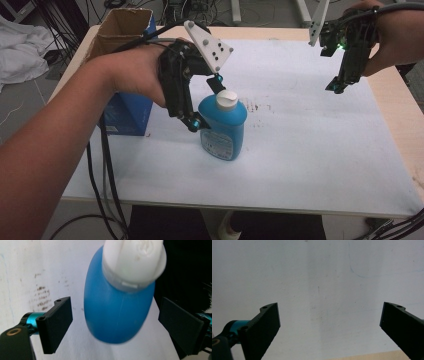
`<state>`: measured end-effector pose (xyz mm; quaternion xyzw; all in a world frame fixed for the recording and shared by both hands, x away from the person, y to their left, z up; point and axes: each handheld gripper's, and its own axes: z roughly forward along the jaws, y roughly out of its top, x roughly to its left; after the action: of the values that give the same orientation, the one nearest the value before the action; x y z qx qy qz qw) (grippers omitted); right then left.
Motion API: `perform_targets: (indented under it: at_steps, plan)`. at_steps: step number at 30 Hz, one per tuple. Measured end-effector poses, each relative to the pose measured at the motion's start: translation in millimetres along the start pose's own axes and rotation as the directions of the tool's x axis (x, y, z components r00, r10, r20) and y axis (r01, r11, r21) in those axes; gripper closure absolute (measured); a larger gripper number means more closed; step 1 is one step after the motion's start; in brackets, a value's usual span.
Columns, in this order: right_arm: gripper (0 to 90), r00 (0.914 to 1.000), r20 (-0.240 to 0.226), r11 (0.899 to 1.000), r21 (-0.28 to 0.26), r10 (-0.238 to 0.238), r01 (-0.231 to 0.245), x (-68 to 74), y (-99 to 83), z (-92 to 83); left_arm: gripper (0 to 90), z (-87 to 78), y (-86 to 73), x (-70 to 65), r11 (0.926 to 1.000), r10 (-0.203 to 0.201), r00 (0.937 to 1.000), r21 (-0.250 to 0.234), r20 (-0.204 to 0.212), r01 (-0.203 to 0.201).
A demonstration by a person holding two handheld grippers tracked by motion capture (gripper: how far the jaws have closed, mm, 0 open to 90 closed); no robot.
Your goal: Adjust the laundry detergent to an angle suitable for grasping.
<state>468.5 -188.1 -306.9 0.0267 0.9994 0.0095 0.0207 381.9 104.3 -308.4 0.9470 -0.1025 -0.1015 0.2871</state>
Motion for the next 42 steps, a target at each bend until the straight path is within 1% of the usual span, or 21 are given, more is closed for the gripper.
perform_targets:
  at_steps: [5,10,11,14,15,16,17,18,20,24,27,29,30,32,33,34,36,38,40,41,42]
  plan:
    - [2.2,1.0000,-0.001,1.000,-0.002,0.003,-0.003,-0.6,-1.2,-0.7,8.3,-14.8,0.9,-2.2,0.9974,-0.045,0.9986,0.055,-0.026,0.047]
    - [2.2,1.0000,-0.001,1.000,-0.006,0.001,-0.001,-1.4,-0.8,-0.4,6.6,-31.4,3.3,-2.9,0.9924,-0.070,0.9961,0.098,-0.055,0.075]
    - [2.2,1.0000,-0.001,1.000,-0.007,0.002,-0.002,-1.4,-0.8,-0.5,6.5,-34.7,4.0,-2.5,0.9907,-0.070,0.9958,0.113,-0.059,0.076]
    - [2.2,1.0000,-0.003,1.000,-0.007,0.007,-0.007,-1.6,-1.6,-1.1,4.4,-43.1,5.9,-1.5,0.9827,-0.097,0.9922,0.150,-0.078,0.108]
    - [2.2,1.0000,-0.003,1.000,-0.009,0.005,-0.005,-2.1,-2.1,-1.1,3.0,-43.1,5.9,-1.5,0.9827,-0.097,0.9922,0.150,-0.078,0.108]
    - [2.2,1.0000,-0.001,1.000,-0.012,0.004,-0.004,-2.5,-2.6,-1.2,2.9,-45.4,6.3,-0.9,0.9809,-0.104,0.9913,0.156,-0.081,0.116]
    - [2.2,1.0000,-0.001,1.000,-0.010,0.003,-0.003,-2.7,-3.1,-1.5,2.9,-49.5,7.5,1.0,0.9770,-0.107,0.9906,0.176,-0.086,0.120]
    - [2.3,1.0000,0.000,1.000,-0.012,0.005,-0.005,-2.7,-3.3,-1.5,2.9,-51.6,8.4,2.0,0.9748,-0.114,0.9895,0.182,-0.088,0.129]
    - [2.2,1.0000,-0.003,1.000,-0.009,0.009,-0.009,-2.9,-4.3,-1.9,2.9,-55.4,10.6,4.5,0.9706,-0.117,0.9884,0.200,-0.096,0.134]
    - [2.3,0.9999,-0.002,1.000,-0.010,0.016,-0.016,-3.2,-5.0,-1.9,2.8,-62.9,16.4,10.2,0.9589,-0.125,0.9852,0.241,-0.117,0.150]
    - [2.3,0.9999,-0.002,1.000,-0.014,0.012,-0.012,-3.6,-5.0,-1.9,1.7,-67.7,19.3,14.4,0.9462,-0.140,0.9825,0.276,-0.122,0.169]
    - [2.3,1.0000,-0.004,1.000,-0.015,0.008,-0.008,-4.3,-5.4,-1.9,1.7,-70.6,20.0,17.0,0.9373,-0.148,0.9798,0.297,-0.135,0.182]
    - [2.2,1.0000,-0.005,1.000,-0.014,0.006,-0.007,-4.6,-5.6,-1.9,1.7,-71.8,20.2,18.4,0.9314,-0.147,0.9784,0.313,-0.145,0.187]
    - [2.2,0.9999,-0.004,1.000,-0.016,0.010,-0.011,-4.9,-6.4,-1.8,1.7,-73.2,19.6,21.7,0.9162,-0.162,0.9747,0.343,-0.153,0.207]
    - [2.3,0.9998,-0.009,1.000,-0.013,0.015,-0.015,-4.9,-6.8,-2.1,1.7,-73.9,19.3,23.3,0.9111,-0.167,0.9735,0.353,-0.156,0.213]
    - [2.2,0.9998,-0.008,1.000,-0.014,0.016,-0.016,-5.2,-7.1,-2.1,1.7,-74.7,19.0,25.0,0.9073,-0.174,0.9722,0.358,-0.157,0.220]
    - [2.2,0.9999,-0.007,1.000,-0.017,0.013,-0.013,-5.7,-7.6,-2.1,1.7,-76.5,18.2,27.7,0.9027,-0.193,0.9682,0.358,-0.159,0.239]
    - [2.3,0.9999,-0.006,1.000,-0.017,0.014,-0.014,-5.7,-7.9,-2.2,1.7,-77.6,17.2,30.6,0.8972,-0.197,0.9648,0.364,-0.174,0.249]
    - [2.2,0.9999,-0.006,1.000,-0.019,0.014,-0.014,-6.2,-8.1,-2.0,1.7,-77.5,15.3,33.8,0.8854,-0.223,0.9597,0.377,-0.171,0.273]
    - [2.2,0.9999,-0.007,1.000,-0.018,0.014,-0.014,-6.2,-8.1,-2.0,1.7,-76.3,14.2,34.9,0.8773,-0.226,0.9571,0.389,-0.181,0.281]
    - [2.2,0.9999,-0.006,1.000,-0.019,0.012,-0.012,-6.3,-8.1,-2.0,1.7,-75.2,13.3,36.4,0.8670,-0.223,0.9561,0.410,-0.191,0.284]
